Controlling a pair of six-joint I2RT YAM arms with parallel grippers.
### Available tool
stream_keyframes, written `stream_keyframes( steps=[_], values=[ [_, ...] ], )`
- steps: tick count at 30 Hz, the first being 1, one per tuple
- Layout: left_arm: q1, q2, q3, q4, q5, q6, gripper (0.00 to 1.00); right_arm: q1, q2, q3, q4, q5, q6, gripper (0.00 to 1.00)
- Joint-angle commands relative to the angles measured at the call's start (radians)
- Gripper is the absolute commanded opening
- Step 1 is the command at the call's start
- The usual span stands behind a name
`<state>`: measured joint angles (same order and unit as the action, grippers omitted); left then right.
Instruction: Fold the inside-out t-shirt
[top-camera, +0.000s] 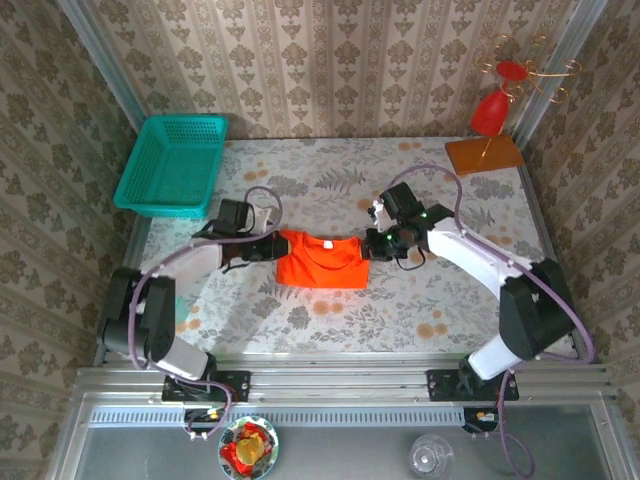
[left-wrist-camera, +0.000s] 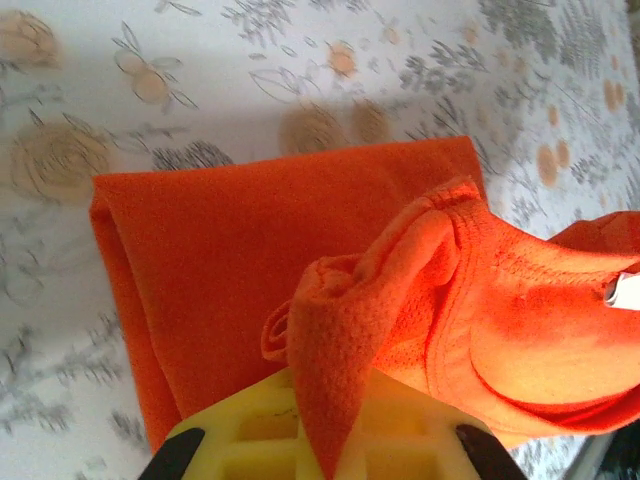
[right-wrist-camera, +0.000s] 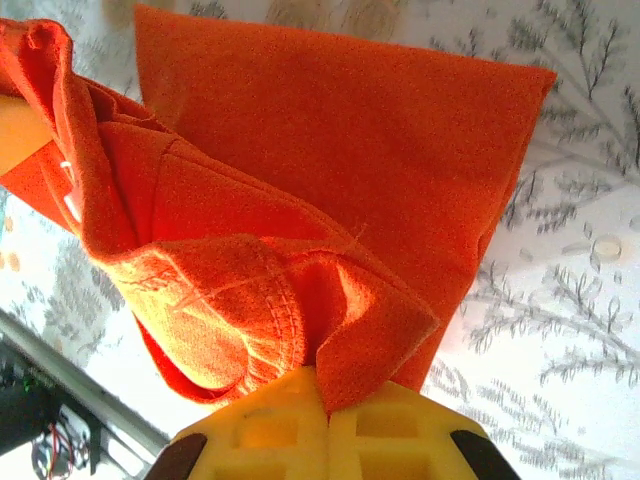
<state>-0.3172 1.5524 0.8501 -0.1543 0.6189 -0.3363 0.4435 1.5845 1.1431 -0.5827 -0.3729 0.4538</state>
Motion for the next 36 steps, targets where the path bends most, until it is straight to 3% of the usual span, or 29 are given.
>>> stream_keyframes(
  steps=[1,11,17,22,29,36],
  values=[
    [0.017,0.094,0.088,-0.048,-0.012,0.058,0.00,-0.026,0.081,0.055,0.017,-0.015,0.033,0.00],
    [0.028,0.326,0.244,-0.049,-0.051,0.088,0.00,-0.110,0.336,0.138,0.092,-0.097,0.040,0.00],
    [0.032,0.335,0.227,-0.079,-0.034,0.085,0.00,-0.110,0.322,0.069,0.121,-0.119,0.049,0.00],
    [0.026,0.250,0.132,-0.080,-0.009,0.072,0.00,-0.085,0.230,-0.031,0.109,-0.143,0.042,0.00],
    [-0.030,0.002,-0.082,-0.077,-0.022,-0.001,0.00,0.001,0.024,-0.170,0.051,-0.121,0.077,0.00],
    [-0.045,-0.223,-0.129,-0.152,-0.040,-0.042,0.00,0.051,-0.109,-0.105,-0.041,-0.151,0.092,0.00]
  ],
)
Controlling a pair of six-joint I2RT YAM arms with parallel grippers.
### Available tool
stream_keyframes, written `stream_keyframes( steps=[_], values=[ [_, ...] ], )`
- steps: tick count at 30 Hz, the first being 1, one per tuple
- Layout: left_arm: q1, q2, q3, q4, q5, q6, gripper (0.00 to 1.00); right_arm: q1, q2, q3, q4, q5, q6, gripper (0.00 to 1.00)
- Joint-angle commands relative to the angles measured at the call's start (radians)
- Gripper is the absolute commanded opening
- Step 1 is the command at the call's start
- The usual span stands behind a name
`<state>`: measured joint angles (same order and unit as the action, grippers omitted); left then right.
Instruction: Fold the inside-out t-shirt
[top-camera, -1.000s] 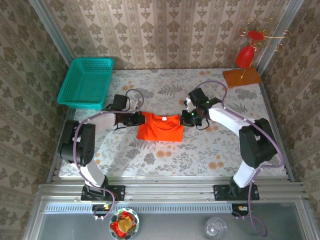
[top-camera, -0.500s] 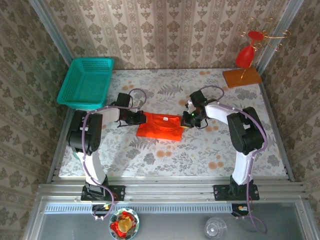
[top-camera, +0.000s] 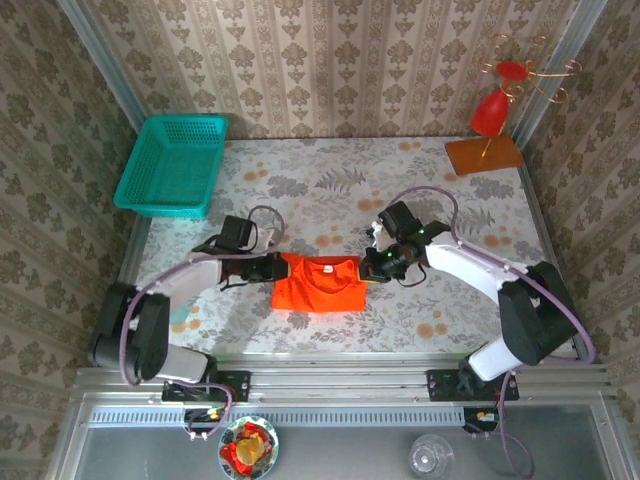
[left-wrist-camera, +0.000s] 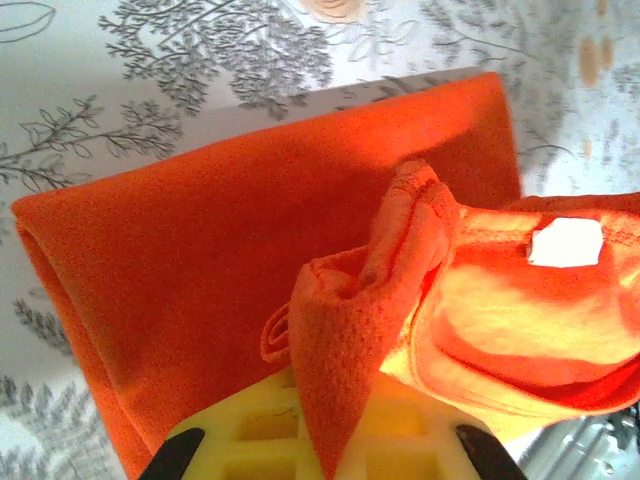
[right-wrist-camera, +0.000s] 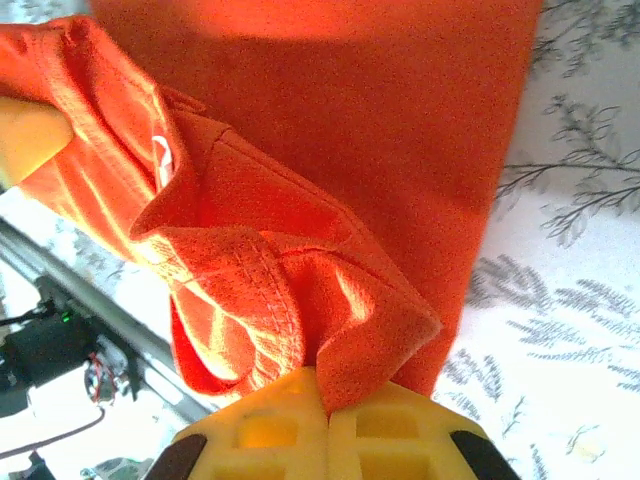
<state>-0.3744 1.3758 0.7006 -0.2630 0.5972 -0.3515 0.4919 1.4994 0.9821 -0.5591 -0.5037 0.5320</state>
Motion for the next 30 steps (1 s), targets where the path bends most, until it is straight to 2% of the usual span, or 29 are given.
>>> stream_keyframes(
  steps=[1,4,9,14,18,25,30],
  values=[
    [0.024,-0.046,0.039,-0.050,-0.018,-0.021,0.00,0.002,-0.017,0.083,-0.072,-0.017,0.006,0.00],
    [0.067,0.008,0.108,-0.041,0.024,0.005,0.00,-0.016,0.055,0.168,-0.073,-0.028,-0.013,0.00],
    [0.118,0.228,0.254,-0.037,0.097,0.078,0.00,-0.072,0.262,0.299,-0.038,-0.075,-0.033,0.00],
    [0.168,0.449,0.371,0.015,0.122,0.070,0.00,-0.120,0.484,0.433,-0.013,-0.081,-0.035,0.00],
    [0.175,0.552,0.442,0.023,0.143,0.078,0.00,-0.145,0.577,0.429,0.031,-0.061,-0.007,0.00],
    [0.180,0.572,0.448,0.002,0.103,0.090,0.00,-0.154,0.599,0.381,0.064,-0.045,-0.009,0.00],
    [0.179,0.530,0.406,0.012,0.054,0.089,0.00,-0.138,0.498,0.343,0.106,-0.083,0.005,0.00]
  ],
)
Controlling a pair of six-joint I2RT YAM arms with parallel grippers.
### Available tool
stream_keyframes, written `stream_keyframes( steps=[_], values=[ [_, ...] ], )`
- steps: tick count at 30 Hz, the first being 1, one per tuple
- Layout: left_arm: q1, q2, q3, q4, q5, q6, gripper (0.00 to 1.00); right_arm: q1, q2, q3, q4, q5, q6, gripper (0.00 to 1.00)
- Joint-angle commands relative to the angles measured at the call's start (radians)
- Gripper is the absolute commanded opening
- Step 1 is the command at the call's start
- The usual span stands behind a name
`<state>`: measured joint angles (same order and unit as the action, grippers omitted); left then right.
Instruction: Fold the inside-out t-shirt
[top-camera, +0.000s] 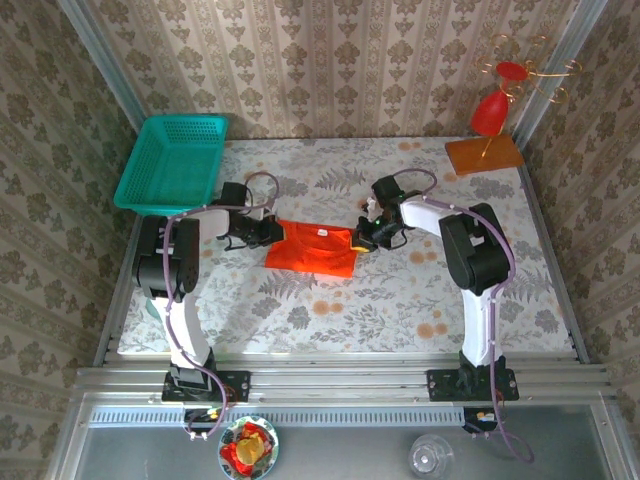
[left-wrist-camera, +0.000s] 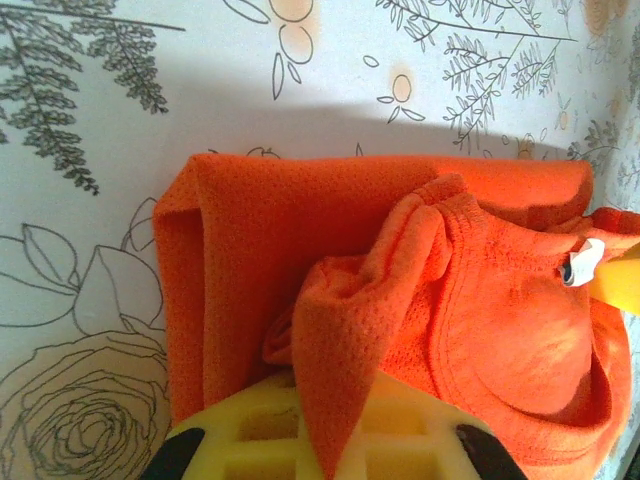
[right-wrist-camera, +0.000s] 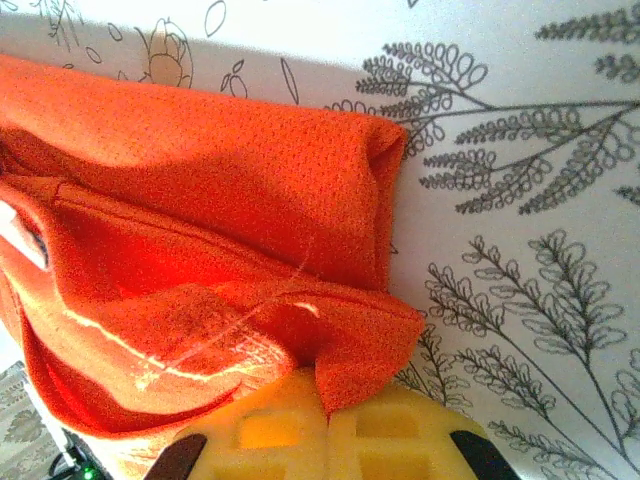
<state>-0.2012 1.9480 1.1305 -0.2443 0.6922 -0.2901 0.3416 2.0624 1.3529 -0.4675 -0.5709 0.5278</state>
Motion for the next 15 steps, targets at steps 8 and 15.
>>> stream_keyframes(
  steps=[8,15],
  values=[
    [0.004,-0.021,-0.052,0.031,-0.044,0.007,0.00,0.017,-0.046,0.048,0.047,-0.057,0.010,0.00],
    [0.005,-0.031,-0.069,0.047,-0.041,0.004,0.00,0.007,0.105,0.120,0.057,-0.056,0.024,0.00]
  ],
)
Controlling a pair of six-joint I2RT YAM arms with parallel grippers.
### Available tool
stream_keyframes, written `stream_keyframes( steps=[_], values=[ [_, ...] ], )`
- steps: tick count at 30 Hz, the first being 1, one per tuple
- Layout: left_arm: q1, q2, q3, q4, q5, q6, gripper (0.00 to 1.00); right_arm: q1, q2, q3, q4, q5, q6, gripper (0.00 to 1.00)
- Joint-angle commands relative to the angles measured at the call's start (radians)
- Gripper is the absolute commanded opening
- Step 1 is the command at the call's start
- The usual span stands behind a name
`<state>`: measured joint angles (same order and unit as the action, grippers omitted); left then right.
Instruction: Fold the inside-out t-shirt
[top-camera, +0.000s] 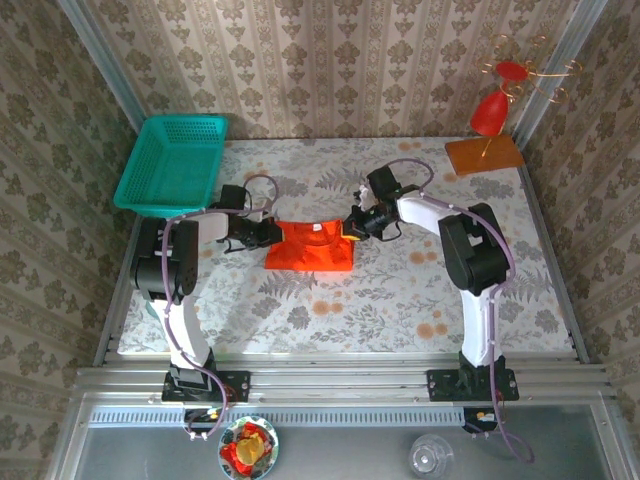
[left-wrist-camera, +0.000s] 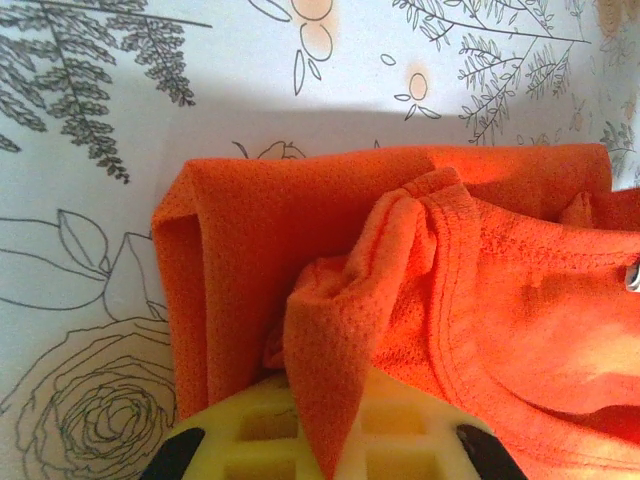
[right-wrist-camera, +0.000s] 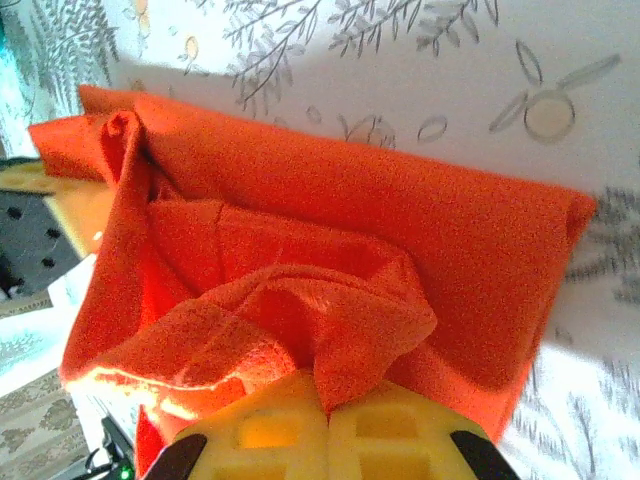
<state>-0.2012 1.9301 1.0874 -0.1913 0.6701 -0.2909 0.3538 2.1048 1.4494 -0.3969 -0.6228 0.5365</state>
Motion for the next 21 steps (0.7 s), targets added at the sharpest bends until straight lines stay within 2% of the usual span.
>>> stream_keyframes(
  steps=[1,5,9,16,21],
  values=[
    [0.006,-0.024,-0.031,-0.003,-0.019,0.002,0.00,-0.008,0.073,0.021,-0.016,0.009,0.018,0.00],
    [0.018,-0.097,-0.049,0.009,-0.022,-0.013,0.00,-0.024,0.104,0.027,-0.087,0.067,0.018,0.00],
    [0.034,-0.132,-0.055,-0.004,-0.100,-0.014,0.00,-0.032,0.087,0.002,-0.096,0.085,0.010,0.00],
    [0.030,0.012,0.017,-0.033,-0.070,0.005,0.00,-0.032,0.076,-0.012,-0.087,0.071,0.010,0.00],
    [0.028,0.049,0.015,-0.048,-0.083,0.011,0.00,-0.037,-0.035,-0.057,-0.040,0.110,0.016,0.00]
  ],
)
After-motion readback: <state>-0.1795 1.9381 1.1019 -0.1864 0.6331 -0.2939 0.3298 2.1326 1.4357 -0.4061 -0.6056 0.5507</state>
